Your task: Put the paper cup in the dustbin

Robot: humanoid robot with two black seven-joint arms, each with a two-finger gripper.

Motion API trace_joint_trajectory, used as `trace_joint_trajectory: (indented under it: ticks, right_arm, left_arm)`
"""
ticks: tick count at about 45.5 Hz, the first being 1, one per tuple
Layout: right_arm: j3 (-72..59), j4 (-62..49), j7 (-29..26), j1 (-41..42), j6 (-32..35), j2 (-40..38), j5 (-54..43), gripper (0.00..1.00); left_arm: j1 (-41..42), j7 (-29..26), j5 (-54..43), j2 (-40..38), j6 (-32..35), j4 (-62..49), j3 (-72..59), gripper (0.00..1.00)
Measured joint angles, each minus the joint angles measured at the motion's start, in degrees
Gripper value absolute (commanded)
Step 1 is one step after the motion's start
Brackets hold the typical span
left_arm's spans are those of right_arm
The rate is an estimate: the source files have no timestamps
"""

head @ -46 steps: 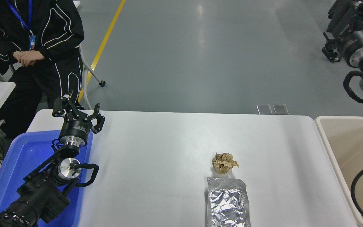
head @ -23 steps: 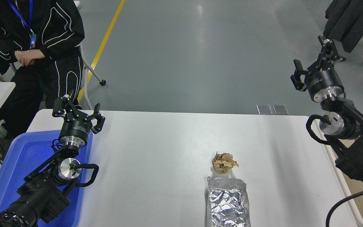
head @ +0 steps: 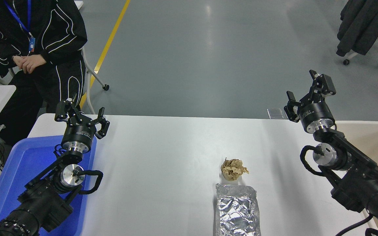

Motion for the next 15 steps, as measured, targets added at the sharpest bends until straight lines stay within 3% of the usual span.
trace_joint_trajectory:
  ticks: [15]
  right_arm:
    - [-0.1,-0.2,0.1,-1.3,0.0,0.2,0.0,0.99]
  left_arm:
    - [0.0,-0.1,0.0,0.0,0.0,0.0,0.0,1.0]
